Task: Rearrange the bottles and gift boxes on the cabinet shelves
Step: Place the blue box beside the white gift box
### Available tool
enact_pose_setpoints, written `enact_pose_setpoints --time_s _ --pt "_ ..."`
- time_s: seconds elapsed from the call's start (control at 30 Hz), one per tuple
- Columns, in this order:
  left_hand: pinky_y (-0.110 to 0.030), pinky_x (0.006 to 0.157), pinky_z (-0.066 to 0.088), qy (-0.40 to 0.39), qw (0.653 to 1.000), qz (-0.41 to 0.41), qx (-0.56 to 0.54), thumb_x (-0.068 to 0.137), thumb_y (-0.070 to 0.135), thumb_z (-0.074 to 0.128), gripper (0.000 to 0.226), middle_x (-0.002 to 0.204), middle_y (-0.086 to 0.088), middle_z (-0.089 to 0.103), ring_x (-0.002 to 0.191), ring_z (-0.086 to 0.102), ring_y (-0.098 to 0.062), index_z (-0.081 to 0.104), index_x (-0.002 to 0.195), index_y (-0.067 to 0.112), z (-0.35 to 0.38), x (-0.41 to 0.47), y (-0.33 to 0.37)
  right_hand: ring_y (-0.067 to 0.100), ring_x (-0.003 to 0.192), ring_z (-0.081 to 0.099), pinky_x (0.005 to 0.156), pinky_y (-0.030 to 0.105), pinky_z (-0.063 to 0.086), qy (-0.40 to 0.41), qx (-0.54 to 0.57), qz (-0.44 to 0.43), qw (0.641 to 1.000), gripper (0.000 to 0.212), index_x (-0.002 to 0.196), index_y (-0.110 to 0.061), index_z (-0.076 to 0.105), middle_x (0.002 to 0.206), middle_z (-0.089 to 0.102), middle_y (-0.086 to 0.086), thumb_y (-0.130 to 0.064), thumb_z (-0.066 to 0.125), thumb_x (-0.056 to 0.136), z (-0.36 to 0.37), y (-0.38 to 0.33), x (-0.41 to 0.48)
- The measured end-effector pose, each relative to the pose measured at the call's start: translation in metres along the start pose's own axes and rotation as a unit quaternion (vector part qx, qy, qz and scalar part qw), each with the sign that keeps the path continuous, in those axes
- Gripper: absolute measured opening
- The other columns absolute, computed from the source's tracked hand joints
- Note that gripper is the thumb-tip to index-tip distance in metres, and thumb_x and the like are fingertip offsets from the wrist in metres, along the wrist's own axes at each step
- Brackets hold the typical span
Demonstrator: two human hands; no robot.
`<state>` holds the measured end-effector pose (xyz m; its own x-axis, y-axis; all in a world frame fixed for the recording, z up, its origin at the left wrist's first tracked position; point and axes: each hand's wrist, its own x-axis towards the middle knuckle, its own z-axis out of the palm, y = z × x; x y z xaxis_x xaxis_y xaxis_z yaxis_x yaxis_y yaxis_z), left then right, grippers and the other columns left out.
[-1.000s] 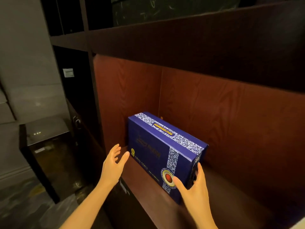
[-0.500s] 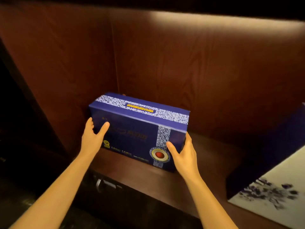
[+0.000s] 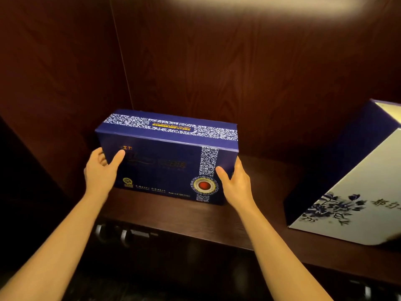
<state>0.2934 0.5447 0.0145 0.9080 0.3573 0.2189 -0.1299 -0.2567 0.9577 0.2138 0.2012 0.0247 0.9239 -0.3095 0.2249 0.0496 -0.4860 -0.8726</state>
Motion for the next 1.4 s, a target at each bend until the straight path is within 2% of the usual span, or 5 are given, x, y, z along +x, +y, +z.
enact_pose_setpoints --time_s 0.2,0.67,0.9,1.3,1.4 --pt "-0.007 0.070 0.048 -0.007 1.000 0.013 0.006 0.086 0.041 0.074 0.039 0.098 0.020 0.064 0.086 0.062 0.018 0.060 0.120 0.028 0.006 -0.016 0.008 -0.009 0.094 0.054 0.065 -0.003 0.039 0.019 -0.030 0.003 0.999 0.057 0.148 -0.023 0.039 0.118 0.054 -0.016 -0.034 0.062 0.097 -0.020 0.007 -0.001" --pt "-0.008 0.065 0.048 -0.083 0.992 0.090 0.032 0.082 0.058 0.067 0.050 0.100 0.002 0.076 0.090 0.068 0.002 0.072 0.119 0.024 0.048 -0.049 0.023 0.006 0.111 0.057 0.082 0.017 0.046 0.040 -0.034 0.020 0.998 0.053 0.145 -0.024 0.042 0.126 0.060 -0.011 -0.035 0.061 0.097 -0.097 0.039 -0.029" --pt "-0.001 0.061 0.045 -0.103 0.989 0.102 -0.006 0.080 0.058 0.071 0.017 0.083 0.040 0.068 0.088 0.065 0.015 0.064 0.091 0.068 0.063 -0.070 0.036 0.006 0.116 0.056 0.096 0.031 0.046 0.056 -0.026 0.025 0.998 0.053 0.147 -0.029 0.040 0.129 0.059 -0.014 -0.033 0.060 0.098 -0.125 0.052 -0.046" --pt "0.001 0.059 0.042 -0.071 0.993 0.094 0.009 0.081 0.049 0.075 0.050 0.071 0.043 0.061 0.084 0.055 0.030 0.071 0.119 0.017 0.074 -0.087 0.036 -0.022 0.099 0.057 0.074 0.000 0.046 0.159 -0.001 0.054 0.986 0.027 0.124 -0.038 0.055 0.112 0.061 -0.030 -0.037 0.059 0.097 -0.155 0.048 -0.089" --pt "-0.003 0.061 0.044 -0.083 0.991 0.103 0.026 0.081 0.054 0.070 0.048 0.076 0.027 0.066 0.082 0.058 0.024 0.073 0.116 0.020 0.073 -0.088 0.038 -0.002 0.085 0.070 0.082 0.022 0.055 0.275 -0.044 0.044 0.959 0.014 0.089 -0.035 0.065 0.084 0.074 -0.016 -0.042 0.057 0.097 -0.186 0.061 -0.109"
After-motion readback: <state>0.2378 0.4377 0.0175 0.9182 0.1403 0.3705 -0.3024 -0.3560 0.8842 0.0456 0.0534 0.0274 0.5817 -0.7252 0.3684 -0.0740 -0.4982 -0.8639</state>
